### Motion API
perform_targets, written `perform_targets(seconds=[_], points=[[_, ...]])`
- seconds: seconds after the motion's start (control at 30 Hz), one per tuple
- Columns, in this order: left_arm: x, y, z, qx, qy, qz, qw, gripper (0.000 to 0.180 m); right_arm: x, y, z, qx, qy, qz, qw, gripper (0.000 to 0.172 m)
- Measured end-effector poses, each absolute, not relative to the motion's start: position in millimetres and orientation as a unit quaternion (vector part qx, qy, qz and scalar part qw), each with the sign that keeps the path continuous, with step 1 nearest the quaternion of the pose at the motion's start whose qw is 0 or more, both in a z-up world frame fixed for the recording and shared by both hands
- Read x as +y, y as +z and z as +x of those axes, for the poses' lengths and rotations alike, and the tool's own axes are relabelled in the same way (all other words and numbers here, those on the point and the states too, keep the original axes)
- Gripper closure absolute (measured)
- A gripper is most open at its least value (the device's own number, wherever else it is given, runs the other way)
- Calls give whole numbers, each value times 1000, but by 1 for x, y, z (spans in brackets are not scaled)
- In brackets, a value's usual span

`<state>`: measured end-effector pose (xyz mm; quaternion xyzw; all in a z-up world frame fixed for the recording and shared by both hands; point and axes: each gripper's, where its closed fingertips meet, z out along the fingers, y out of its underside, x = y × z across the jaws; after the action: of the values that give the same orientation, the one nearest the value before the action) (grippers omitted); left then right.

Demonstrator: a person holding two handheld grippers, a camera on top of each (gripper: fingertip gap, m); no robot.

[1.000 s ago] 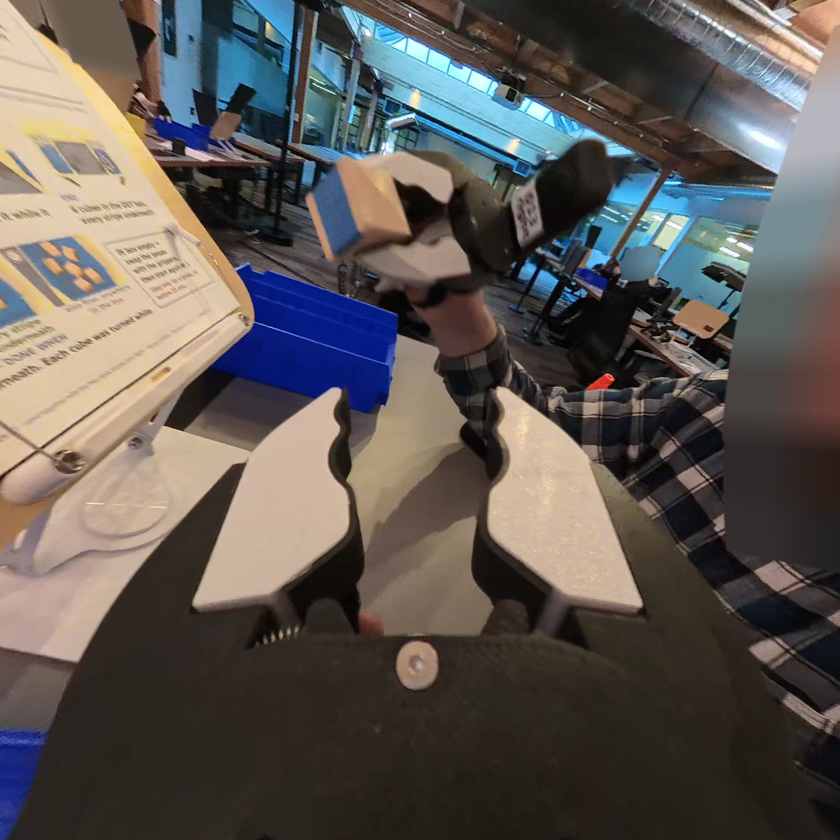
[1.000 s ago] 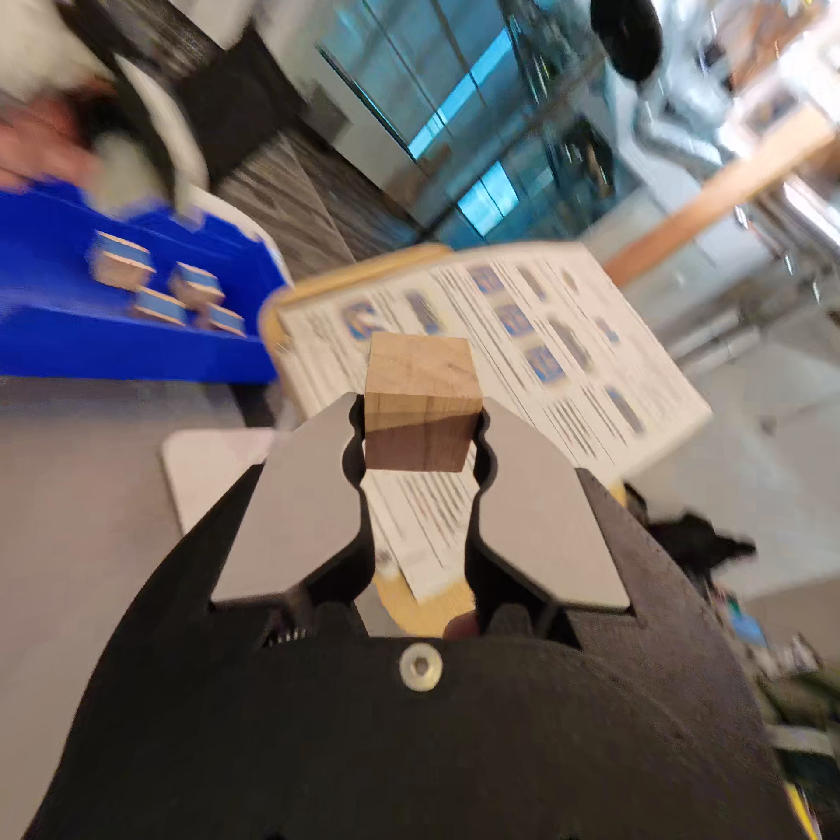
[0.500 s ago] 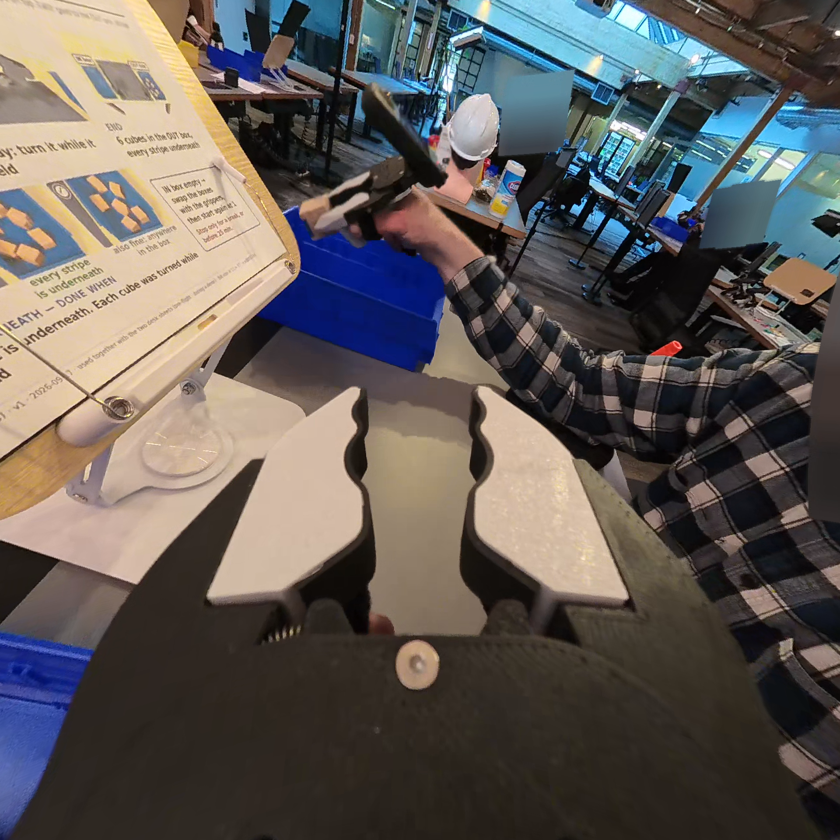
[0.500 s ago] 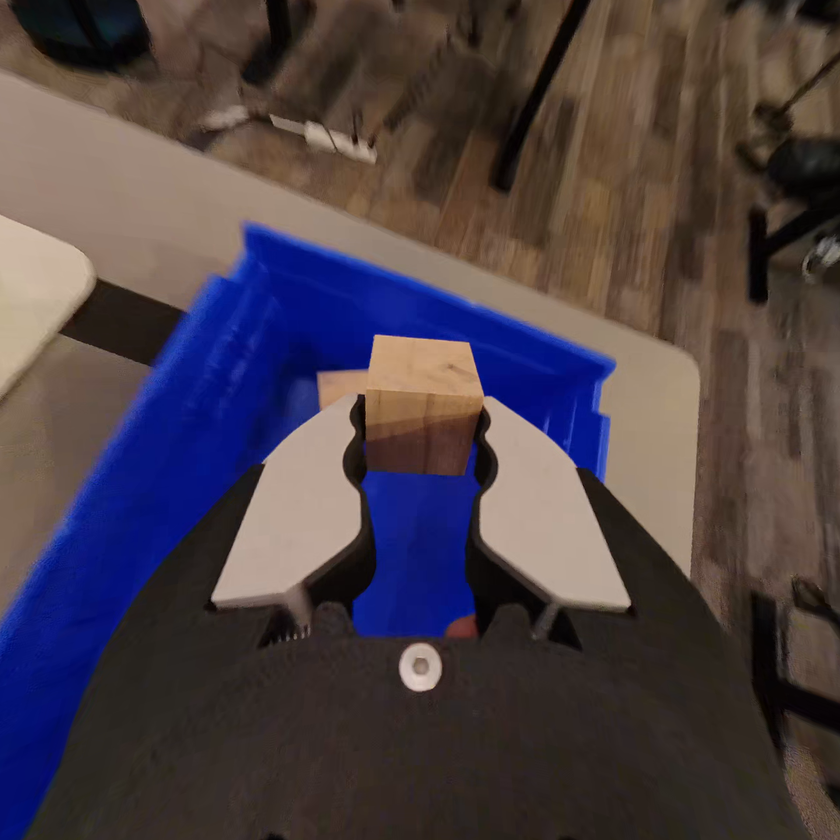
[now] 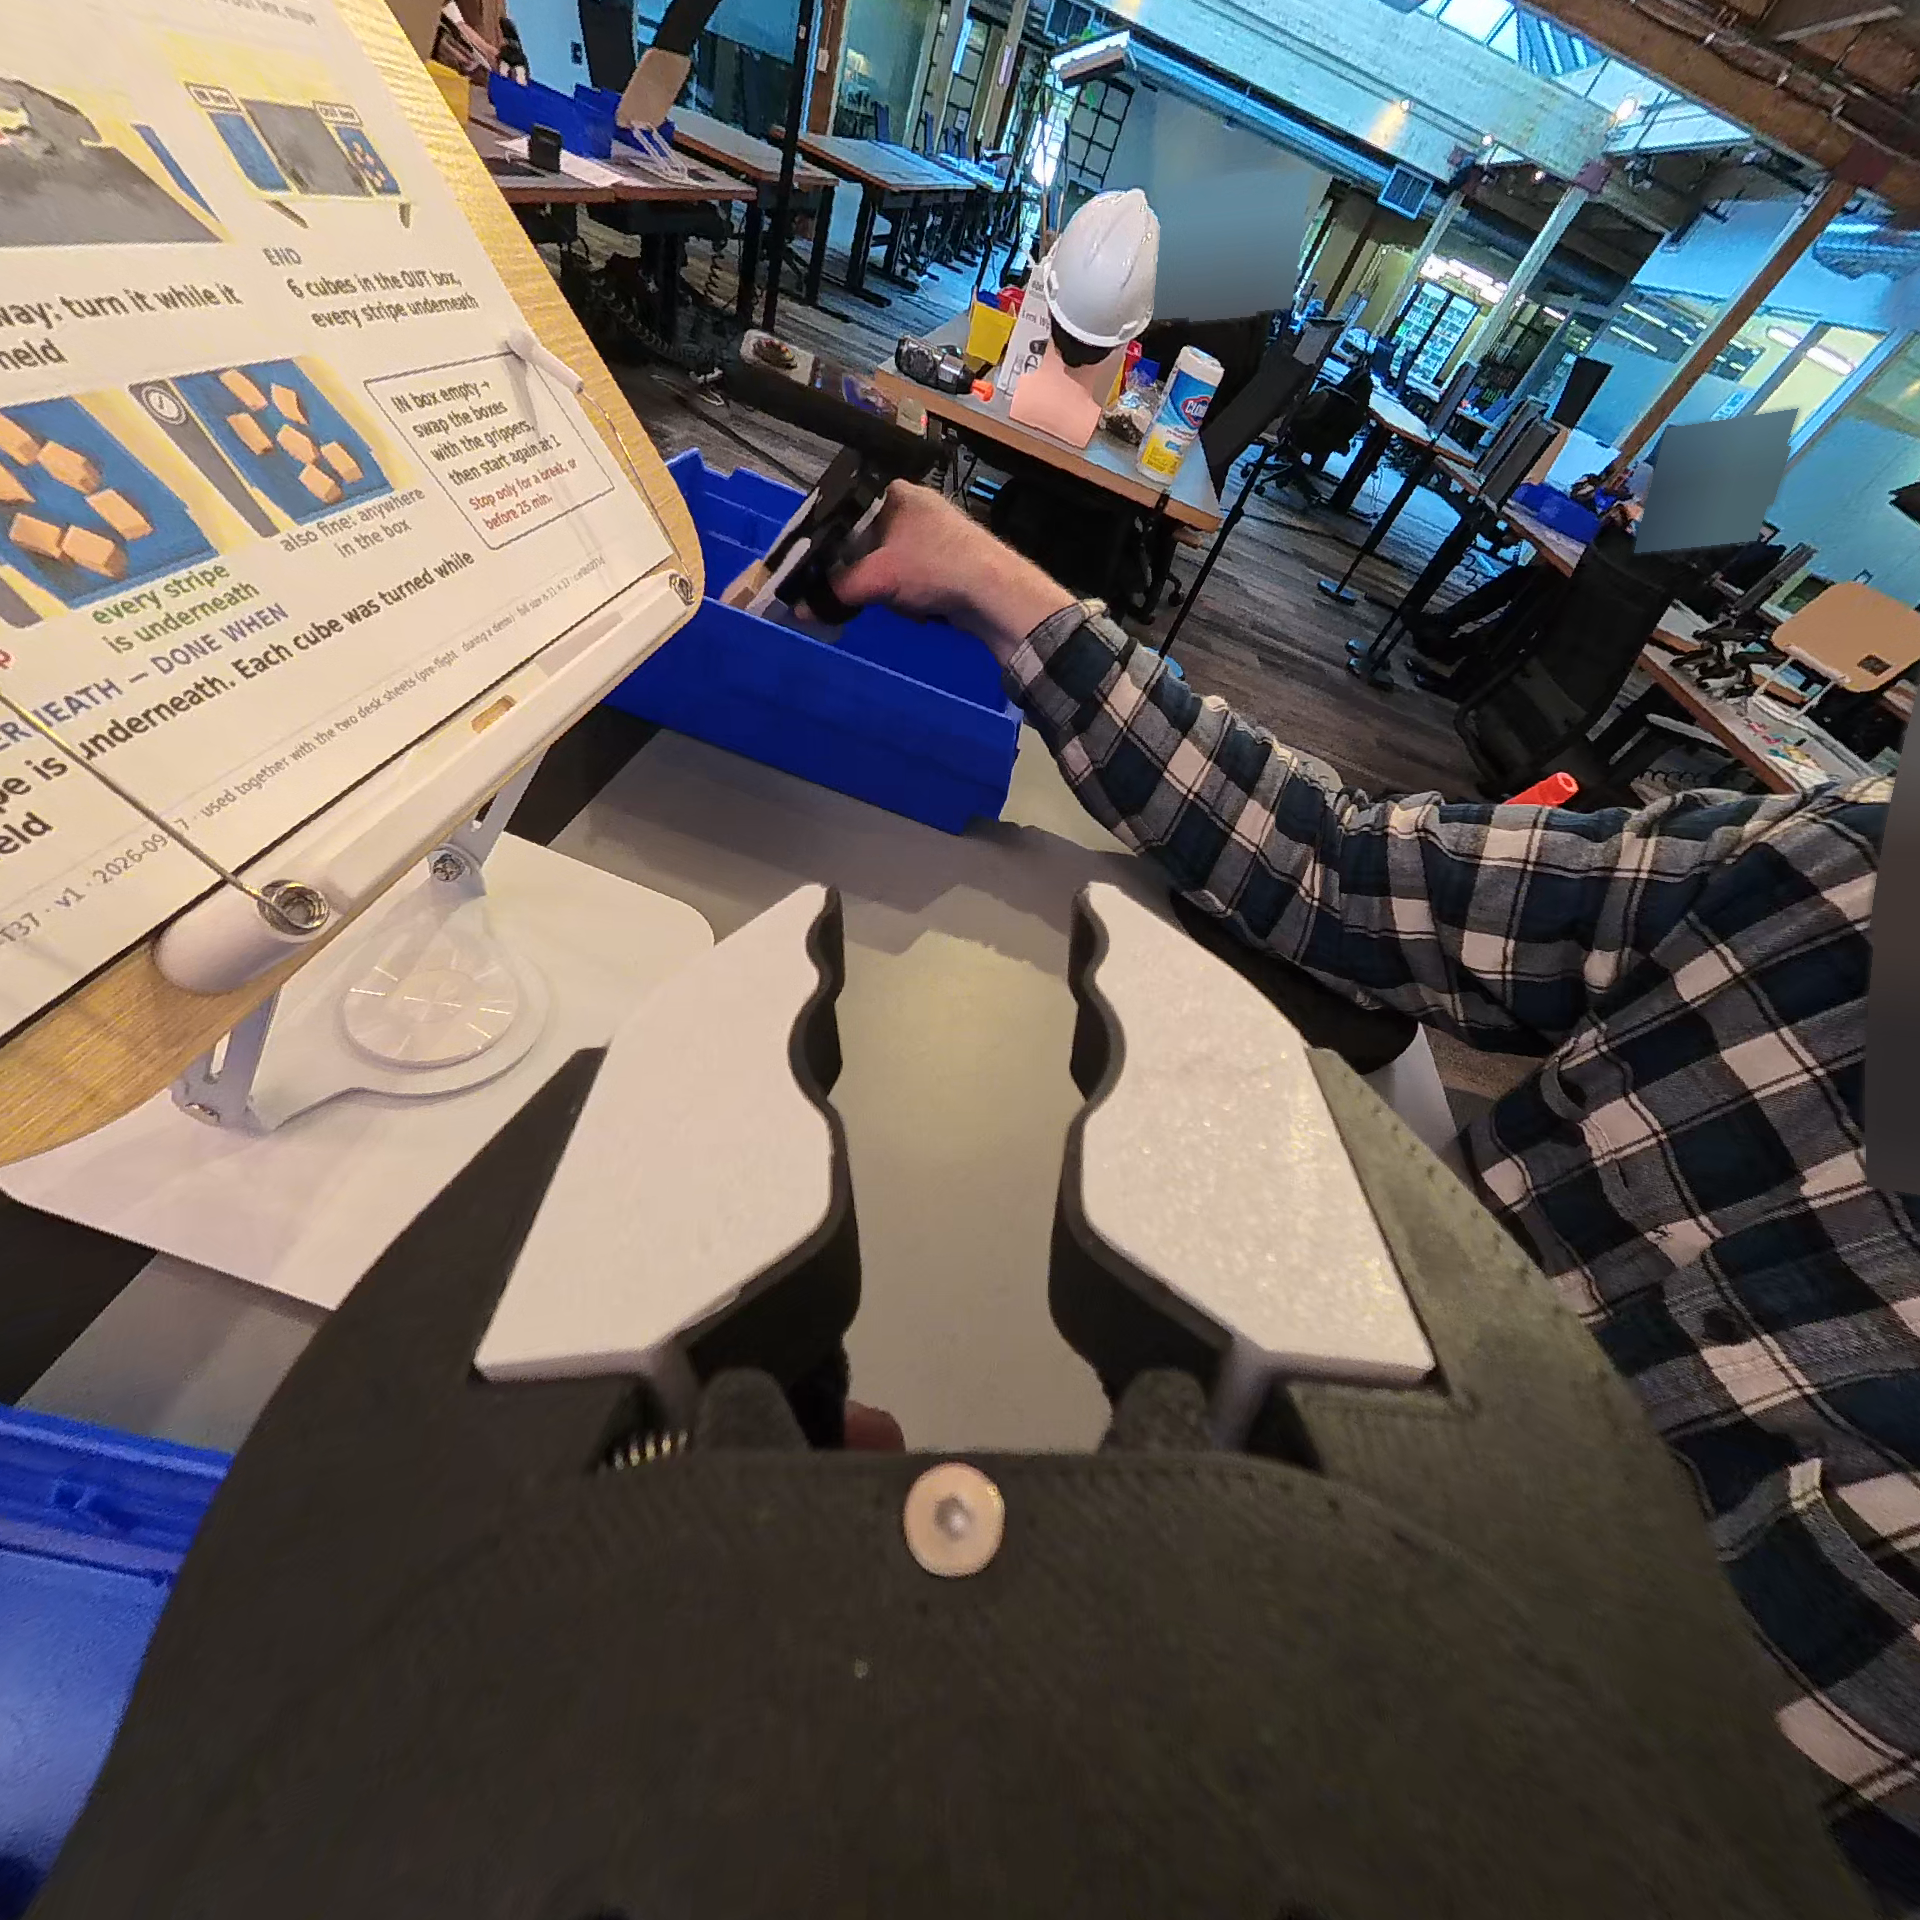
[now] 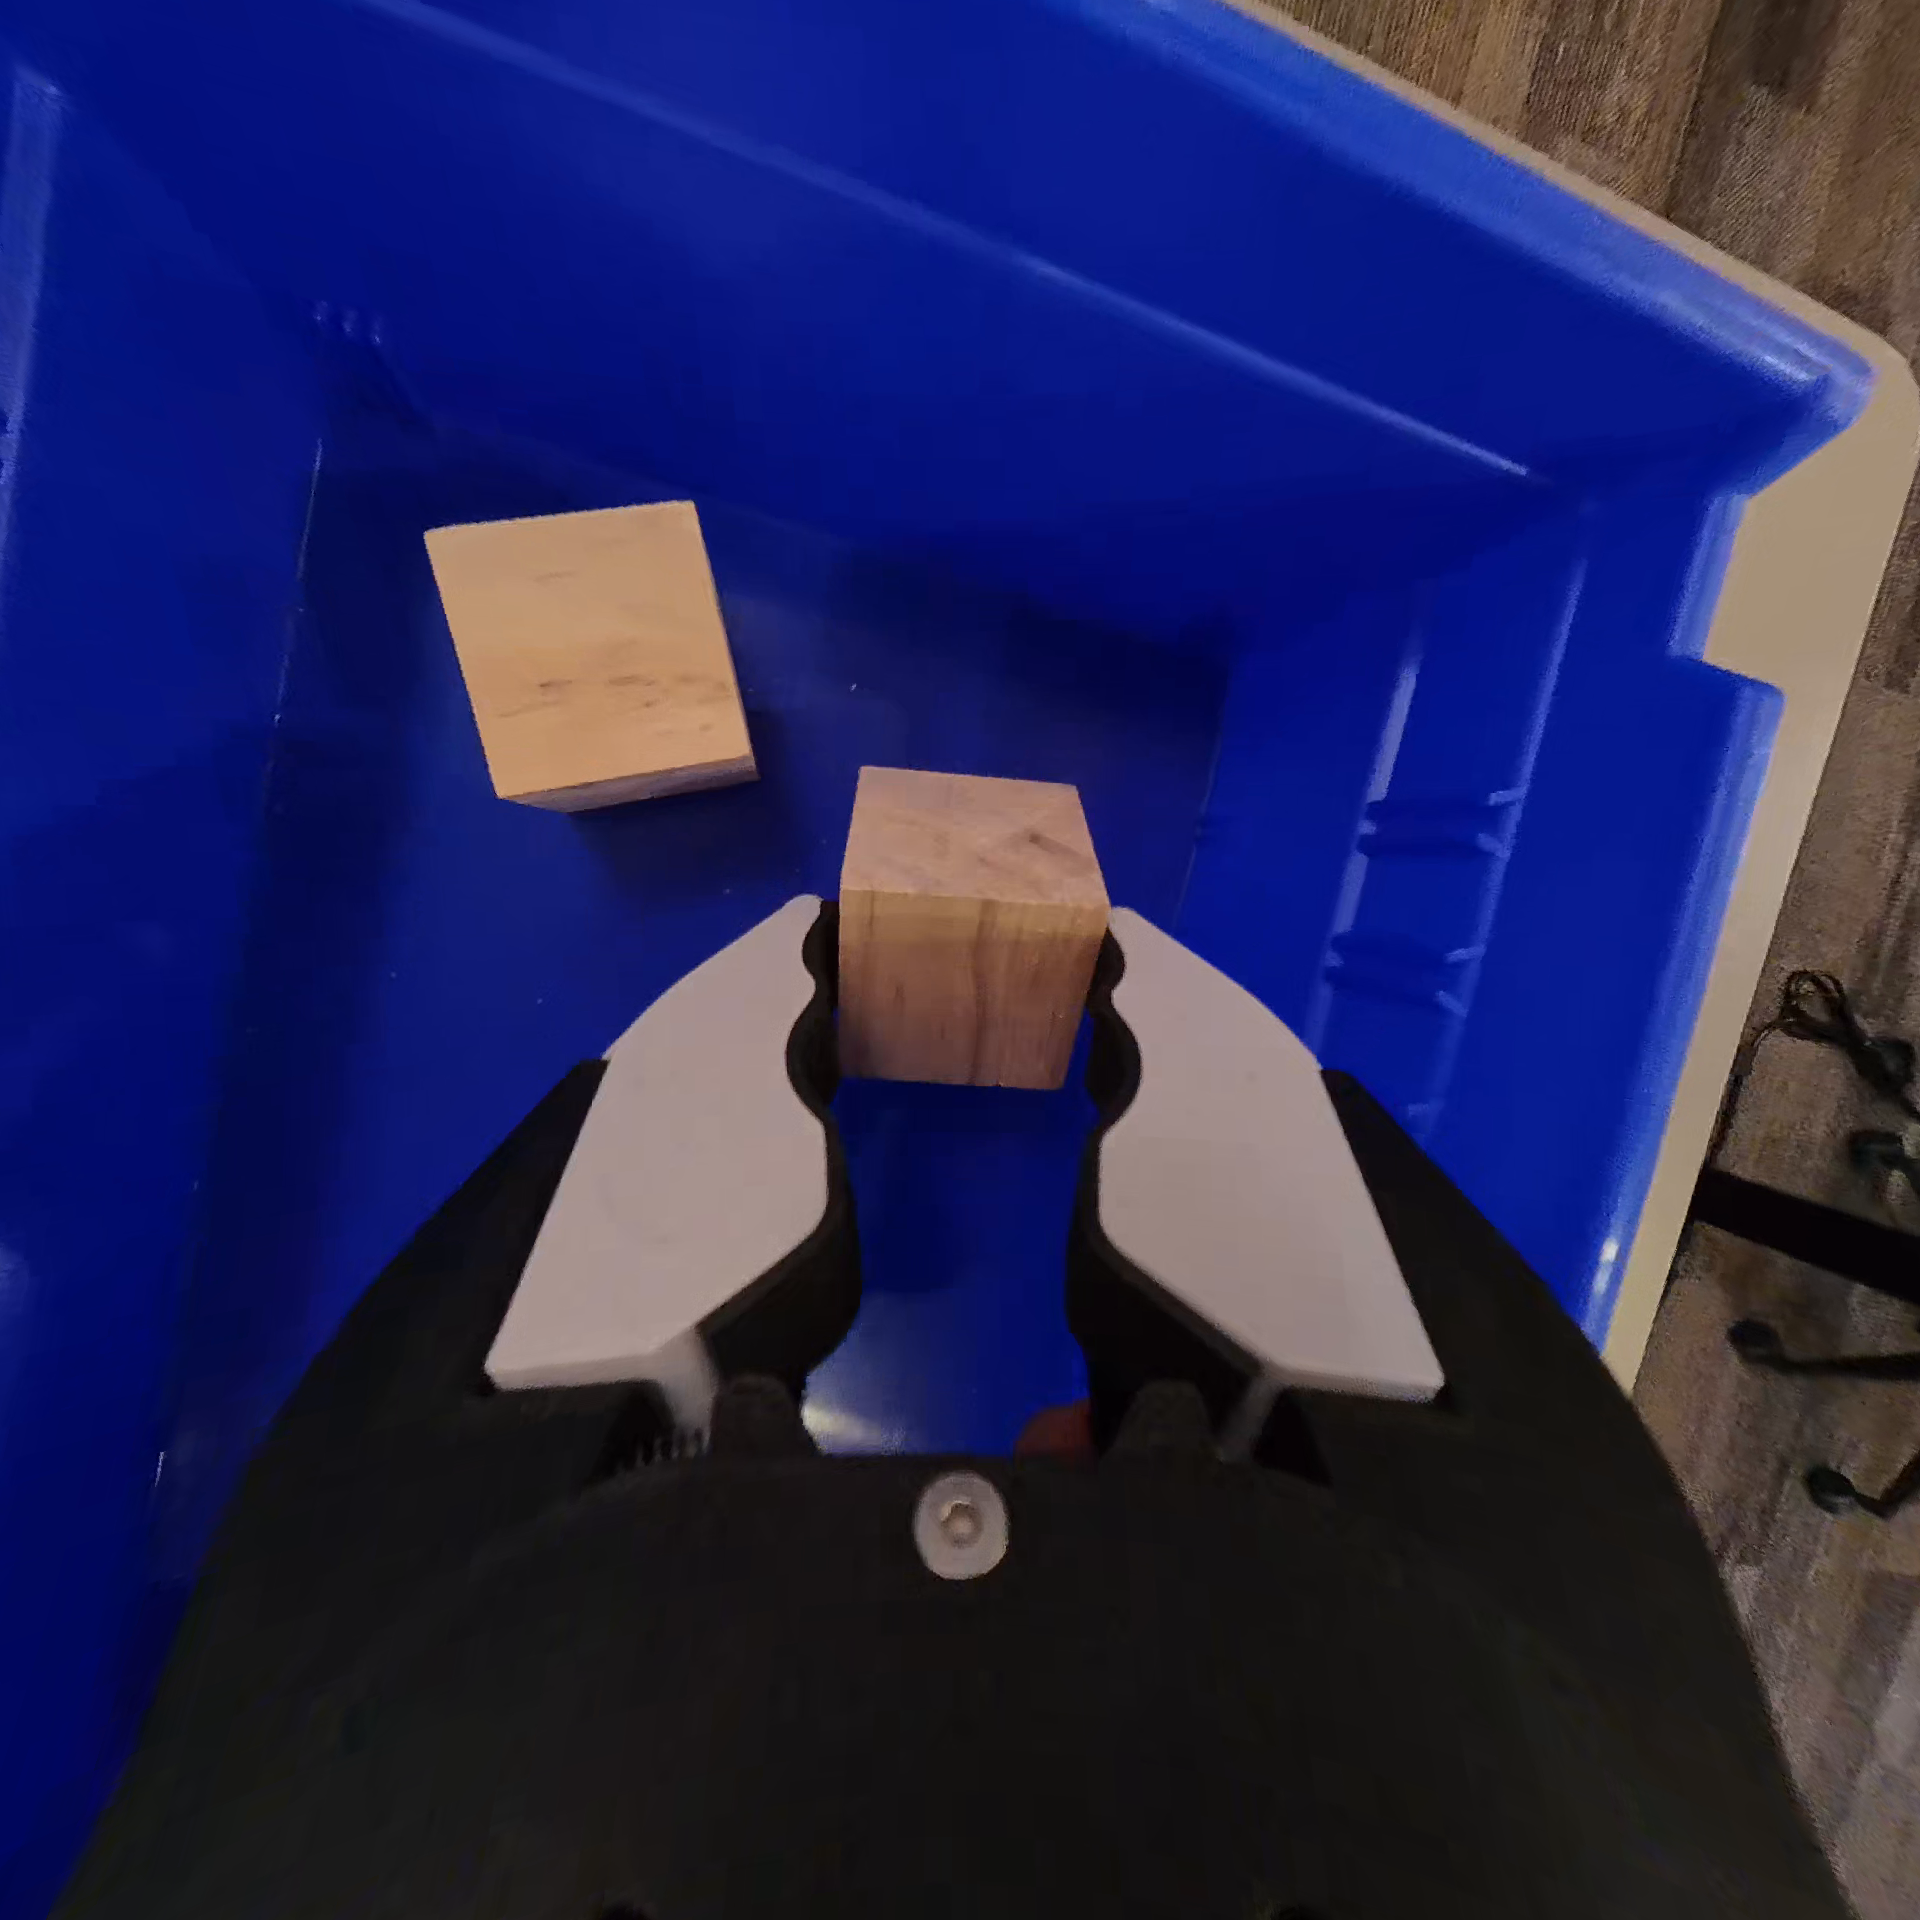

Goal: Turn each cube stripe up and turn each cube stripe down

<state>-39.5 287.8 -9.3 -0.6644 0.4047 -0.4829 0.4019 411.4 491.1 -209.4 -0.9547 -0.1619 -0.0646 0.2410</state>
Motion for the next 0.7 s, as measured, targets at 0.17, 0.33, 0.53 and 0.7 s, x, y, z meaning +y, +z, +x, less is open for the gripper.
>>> perform_targets(seconds=[0.17, 0.33, 0.53, 0.7], points=[[287, -10, -38, 406, -483, -666, 399, 139, 492, -210, 416, -153, -83, -956, 237, 126], [287, -12, -38, 409, -475, -671, 397, 139, 498, -194, 414, -142, -74, -950, 268, 110], [296, -7, -56, 400, -432, -688, 424, 138, 496, -107, 389, -154, -54, -904, 395, 118], [330, -29, -116, 383, -219, -776, 450, 132, 484, -48, 358, -186, -36, -860, 474, 124]])
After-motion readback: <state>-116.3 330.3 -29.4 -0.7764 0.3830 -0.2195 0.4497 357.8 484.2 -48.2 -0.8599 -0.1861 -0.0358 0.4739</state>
